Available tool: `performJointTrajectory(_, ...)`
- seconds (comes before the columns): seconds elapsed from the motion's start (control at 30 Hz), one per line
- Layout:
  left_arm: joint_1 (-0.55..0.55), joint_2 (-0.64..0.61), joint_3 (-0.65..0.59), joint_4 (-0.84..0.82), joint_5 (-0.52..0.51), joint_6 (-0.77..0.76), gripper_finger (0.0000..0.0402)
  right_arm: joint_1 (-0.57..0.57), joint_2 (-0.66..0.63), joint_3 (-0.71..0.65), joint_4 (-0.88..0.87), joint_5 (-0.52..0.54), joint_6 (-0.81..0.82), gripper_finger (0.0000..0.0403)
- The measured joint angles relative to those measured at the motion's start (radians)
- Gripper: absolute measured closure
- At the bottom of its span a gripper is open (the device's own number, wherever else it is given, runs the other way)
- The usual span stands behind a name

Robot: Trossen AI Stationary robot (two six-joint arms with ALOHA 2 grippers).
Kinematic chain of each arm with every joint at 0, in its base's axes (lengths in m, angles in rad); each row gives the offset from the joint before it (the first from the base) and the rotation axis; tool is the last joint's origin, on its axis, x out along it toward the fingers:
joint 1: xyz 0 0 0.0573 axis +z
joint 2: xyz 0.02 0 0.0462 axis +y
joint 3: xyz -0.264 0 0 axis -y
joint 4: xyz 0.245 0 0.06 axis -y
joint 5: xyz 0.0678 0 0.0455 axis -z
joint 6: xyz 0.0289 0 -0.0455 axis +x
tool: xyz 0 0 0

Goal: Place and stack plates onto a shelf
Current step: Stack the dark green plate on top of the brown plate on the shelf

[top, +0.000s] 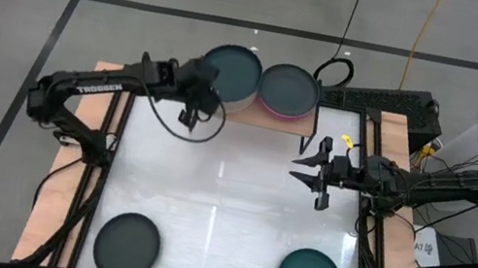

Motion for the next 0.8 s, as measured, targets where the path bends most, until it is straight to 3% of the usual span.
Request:
performJointTrajectory(0.4,0.046,0.002,0.000,-0.012,0.151,-0.087,0.0379,0.000,0.000,0.000,0.000,-0.003,-0.016,0.0277)
performJointTrajectory(0.67,0.051,0.045,-0.001,-0.068,0.134,-0.121,0.0375,0.000,0.001,0.000,0.000,-0.003,-0.018,0.0277)
performJointTrajectory(0.8,0.051,0.062,-0.001,-0.057,0.123,-0.144,0.0347,0.000,0.001,0.000,0.000,-0.003,-0.018,0.0277)
